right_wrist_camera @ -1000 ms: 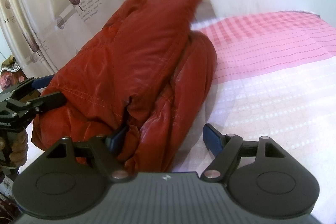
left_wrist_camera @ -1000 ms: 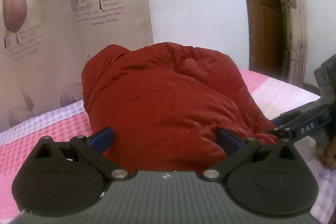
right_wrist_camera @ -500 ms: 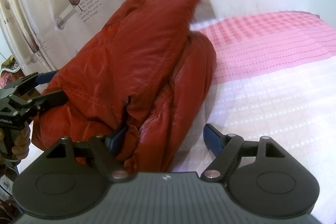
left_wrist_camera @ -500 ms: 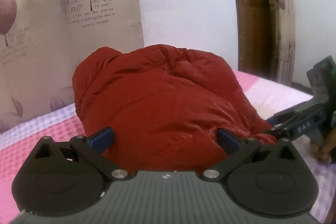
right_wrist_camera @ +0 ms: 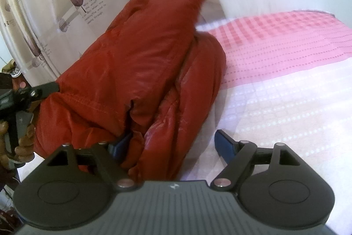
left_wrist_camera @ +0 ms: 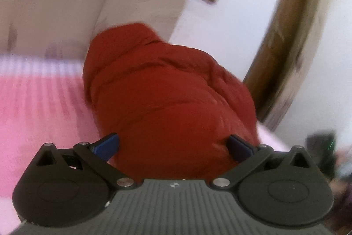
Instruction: Fold large clothes
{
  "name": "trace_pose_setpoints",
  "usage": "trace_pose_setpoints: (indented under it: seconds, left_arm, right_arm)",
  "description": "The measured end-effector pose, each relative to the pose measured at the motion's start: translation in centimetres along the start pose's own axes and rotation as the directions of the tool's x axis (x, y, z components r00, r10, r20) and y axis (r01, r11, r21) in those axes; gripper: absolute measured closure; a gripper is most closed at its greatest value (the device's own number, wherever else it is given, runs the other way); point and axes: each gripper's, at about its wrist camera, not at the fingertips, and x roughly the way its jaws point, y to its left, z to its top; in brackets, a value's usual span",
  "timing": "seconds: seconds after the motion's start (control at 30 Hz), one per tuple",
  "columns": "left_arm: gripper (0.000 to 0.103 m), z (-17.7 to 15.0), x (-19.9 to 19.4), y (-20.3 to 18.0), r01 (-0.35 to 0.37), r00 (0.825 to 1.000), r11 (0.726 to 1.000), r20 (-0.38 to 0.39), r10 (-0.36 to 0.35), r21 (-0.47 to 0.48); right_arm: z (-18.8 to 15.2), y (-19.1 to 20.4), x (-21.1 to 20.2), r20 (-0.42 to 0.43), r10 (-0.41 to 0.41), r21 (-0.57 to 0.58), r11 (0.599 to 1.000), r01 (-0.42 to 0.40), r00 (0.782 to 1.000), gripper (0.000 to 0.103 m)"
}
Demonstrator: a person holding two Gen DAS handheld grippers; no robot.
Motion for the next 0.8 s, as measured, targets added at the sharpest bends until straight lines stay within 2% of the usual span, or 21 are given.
trace_pose_setpoints:
  seconds: [0.07, 0.1, 0.2, 0.3, 0.43, 0.57, 0.7, 0.8]
  left_arm:
    - [0.0, 0.1, 0.7, 1.9, 0.023, 0.999, 0.994, -0.042, -0.028, -0.11]
    - [0.0, 0.0, 1.2, 2.8, 0.054, 0.995, 0.986, -0.071, -0.066, -0.157]
    - [0.0, -0.2, 2.0, 4.0, 0.113, 0.984, 0.964, -0.106, -0.142, -0.241]
    - [0.0, 0.2, 2.8, 4.5, 0.149, 0.974, 0.96, -0.131, -0.184, -0.238]
    - [0.0, 0.4, 3.8, 5.8, 0.197, 0.958, 0.946, -0.152, -0.241, -0.257]
    - [0.0, 0.2, 4.0, 6.5, 0.223, 0.948, 0.934, -0.162, -0.275, -0.278]
    - [0.0, 0.0, 4.1, 7.0, 0.239, 0.942, 0.928, -0.164, -0.293, -0.286]
    - [0.0, -0.2, 4.2, 6.8, 0.236, 0.944, 0.929, -0.16, -0.289, -0.283]
  right_arm:
    - [0.0, -0.1, 0.0, -0.001, 0.0, 0.003, 1.0, 0.0, 1.0, 0.021]
    - [0.0, 0.0, 0.0, -0.002, -0.001, 0.004, 1.0, 0.002, 1.0, 0.02]
    - [0.2, -0.5, 0.0, -0.011, 0.014, 0.028, 0.999, -0.014, 1.0, 0.019]
    - [0.5, -1.1, -0.1, -0.014, 0.034, 0.061, 0.998, -0.033, 0.999, 0.015]
    - [1.7, -3.1, 0.3, -0.032, 0.136, 0.176, 0.976, -0.129, 0.99, 0.0]
    - [3.0, -5.1, 1.5, -0.036, 0.229, 0.26, 0.942, -0.212, 0.973, 0.0]
    - [3.9, -5.4, 3.0, -0.043, 0.273, 0.243, 0.936, -0.255, 0.961, 0.0]
    - [3.7, -4.7, 3.7, -0.038, 0.282, 0.199, 0.942, -0.269, 0.959, 0.0]
